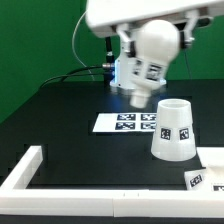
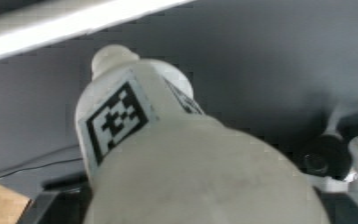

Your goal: Assemble lamp

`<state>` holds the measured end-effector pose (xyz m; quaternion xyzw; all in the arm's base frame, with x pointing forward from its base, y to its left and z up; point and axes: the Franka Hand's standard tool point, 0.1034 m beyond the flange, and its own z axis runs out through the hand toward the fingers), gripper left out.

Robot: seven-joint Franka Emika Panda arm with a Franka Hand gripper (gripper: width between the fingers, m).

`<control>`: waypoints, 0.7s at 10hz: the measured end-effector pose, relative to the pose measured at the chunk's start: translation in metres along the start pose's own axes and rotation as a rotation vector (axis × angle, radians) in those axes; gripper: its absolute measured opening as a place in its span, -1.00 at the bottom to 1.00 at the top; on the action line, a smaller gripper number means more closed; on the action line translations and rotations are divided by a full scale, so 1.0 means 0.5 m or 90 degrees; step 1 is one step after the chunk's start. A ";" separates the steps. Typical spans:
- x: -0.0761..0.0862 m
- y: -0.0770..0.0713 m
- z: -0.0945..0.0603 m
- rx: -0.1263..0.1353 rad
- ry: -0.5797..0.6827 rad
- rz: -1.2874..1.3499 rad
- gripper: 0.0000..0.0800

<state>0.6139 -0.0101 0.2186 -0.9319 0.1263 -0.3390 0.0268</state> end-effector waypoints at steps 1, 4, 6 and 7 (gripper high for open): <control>-0.004 0.005 0.004 0.010 0.002 -0.007 0.44; -0.020 -0.083 -0.008 0.053 -0.035 0.001 0.44; -0.026 -0.081 -0.004 0.052 -0.040 0.002 0.44; -0.026 -0.076 -0.003 0.050 -0.041 -0.004 0.44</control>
Offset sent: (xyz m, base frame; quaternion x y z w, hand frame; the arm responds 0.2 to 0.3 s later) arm 0.0000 0.0000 0.0000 0.0000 0.0000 0.0000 1.0000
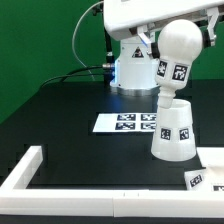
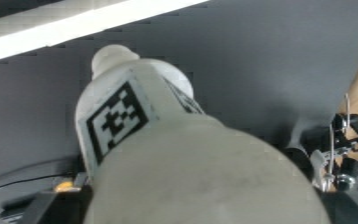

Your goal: Assemble lamp

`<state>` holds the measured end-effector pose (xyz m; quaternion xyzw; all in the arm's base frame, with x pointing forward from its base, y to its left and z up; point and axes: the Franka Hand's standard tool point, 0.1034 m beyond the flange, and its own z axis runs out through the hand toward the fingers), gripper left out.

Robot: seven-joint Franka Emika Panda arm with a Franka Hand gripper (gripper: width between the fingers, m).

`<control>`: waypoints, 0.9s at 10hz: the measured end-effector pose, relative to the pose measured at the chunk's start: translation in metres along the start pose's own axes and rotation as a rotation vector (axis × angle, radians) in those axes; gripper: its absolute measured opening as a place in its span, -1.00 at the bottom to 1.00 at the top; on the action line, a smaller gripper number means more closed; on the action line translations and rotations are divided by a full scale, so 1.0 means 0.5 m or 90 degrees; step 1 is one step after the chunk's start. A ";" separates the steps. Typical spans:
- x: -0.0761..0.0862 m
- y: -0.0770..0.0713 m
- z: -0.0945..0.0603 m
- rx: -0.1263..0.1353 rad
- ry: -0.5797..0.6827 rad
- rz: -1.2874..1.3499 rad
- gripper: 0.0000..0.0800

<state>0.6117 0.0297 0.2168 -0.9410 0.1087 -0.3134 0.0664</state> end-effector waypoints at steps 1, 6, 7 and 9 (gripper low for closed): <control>0.002 0.048 0.003 -0.011 -0.015 -0.015 0.44; -0.052 -0.032 0.055 0.078 -0.060 0.009 0.44; -0.051 -0.086 0.046 0.094 -0.099 0.035 0.44; -0.041 -0.102 0.035 0.091 -0.120 0.034 0.44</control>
Offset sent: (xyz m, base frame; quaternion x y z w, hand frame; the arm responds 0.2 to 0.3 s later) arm 0.0062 0.0666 -0.0160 0.2465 -0.0537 0.0585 0.9659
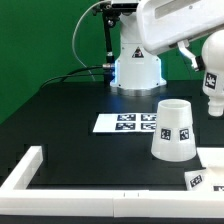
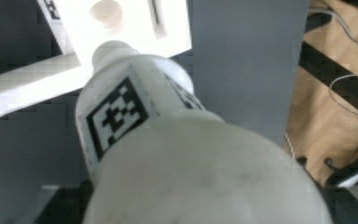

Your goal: Assemble lamp

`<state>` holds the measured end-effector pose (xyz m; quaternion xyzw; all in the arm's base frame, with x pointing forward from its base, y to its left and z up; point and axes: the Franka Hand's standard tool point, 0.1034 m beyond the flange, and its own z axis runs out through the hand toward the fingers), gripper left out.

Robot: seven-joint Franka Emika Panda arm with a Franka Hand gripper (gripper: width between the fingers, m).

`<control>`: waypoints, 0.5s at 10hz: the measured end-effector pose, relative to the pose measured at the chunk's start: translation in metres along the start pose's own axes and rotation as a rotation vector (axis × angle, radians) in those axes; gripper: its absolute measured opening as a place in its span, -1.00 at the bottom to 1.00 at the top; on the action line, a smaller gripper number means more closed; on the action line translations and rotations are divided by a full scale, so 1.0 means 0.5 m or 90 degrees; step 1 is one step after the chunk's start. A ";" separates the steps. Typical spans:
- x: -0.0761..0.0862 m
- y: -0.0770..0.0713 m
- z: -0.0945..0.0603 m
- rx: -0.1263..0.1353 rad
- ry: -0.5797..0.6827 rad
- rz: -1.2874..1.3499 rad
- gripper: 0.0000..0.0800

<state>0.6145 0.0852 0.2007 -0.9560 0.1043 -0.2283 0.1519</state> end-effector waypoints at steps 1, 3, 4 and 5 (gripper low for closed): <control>-0.004 0.001 0.003 0.000 -0.003 0.002 0.44; -0.003 0.011 0.007 0.002 0.002 -0.007 0.44; -0.007 0.033 0.025 0.010 0.000 0.006 0.44; 0.003 0.038 0.041 0.027 -0.001 0.012 0.44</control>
Offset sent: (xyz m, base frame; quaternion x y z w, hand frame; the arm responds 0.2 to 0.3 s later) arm -0.0042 0.0204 -0.0112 0.1778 -0.0031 0.0980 0.9792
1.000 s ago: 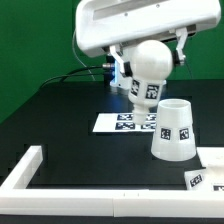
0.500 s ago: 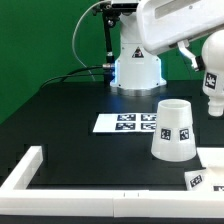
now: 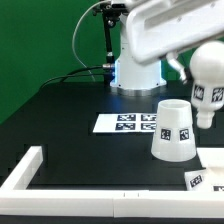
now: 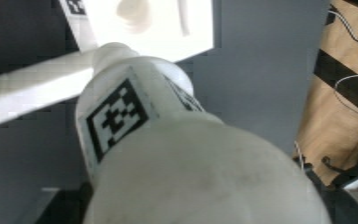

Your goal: Assemble lamp

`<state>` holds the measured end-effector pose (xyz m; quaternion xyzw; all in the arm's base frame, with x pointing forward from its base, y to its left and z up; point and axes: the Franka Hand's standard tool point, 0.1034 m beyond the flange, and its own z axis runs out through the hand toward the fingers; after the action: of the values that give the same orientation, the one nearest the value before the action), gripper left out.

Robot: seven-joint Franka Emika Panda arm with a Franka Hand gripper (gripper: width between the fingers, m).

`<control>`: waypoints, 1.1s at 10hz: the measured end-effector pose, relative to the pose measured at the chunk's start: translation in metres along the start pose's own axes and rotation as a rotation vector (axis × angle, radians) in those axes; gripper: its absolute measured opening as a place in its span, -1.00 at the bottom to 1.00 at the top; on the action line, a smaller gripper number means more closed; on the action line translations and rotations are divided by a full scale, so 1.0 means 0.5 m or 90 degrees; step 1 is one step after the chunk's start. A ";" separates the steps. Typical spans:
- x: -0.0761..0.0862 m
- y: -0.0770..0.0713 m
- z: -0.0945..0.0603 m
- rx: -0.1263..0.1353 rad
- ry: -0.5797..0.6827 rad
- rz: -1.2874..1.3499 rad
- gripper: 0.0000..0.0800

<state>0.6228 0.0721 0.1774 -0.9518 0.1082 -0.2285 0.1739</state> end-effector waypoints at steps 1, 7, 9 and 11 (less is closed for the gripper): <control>0.004 0.001 0.019 0.010 0.013 0.009 0.44; -0.043 -0.023 0.064 0.019 0.008 0.016 0.44; -0.045 -0.017 0.066 0.017 0.006 0.018 0.44; -0.050 -0.007 0.067 0.013 0.003 0.019 0.44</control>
Offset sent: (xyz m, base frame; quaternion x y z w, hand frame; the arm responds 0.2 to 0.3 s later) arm 0.0038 0.0103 -0.0180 -0.0388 0.0418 0.0141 0.9983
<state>0.6172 0.0919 0.1406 -0.9475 0.1207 -0.2295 0.1870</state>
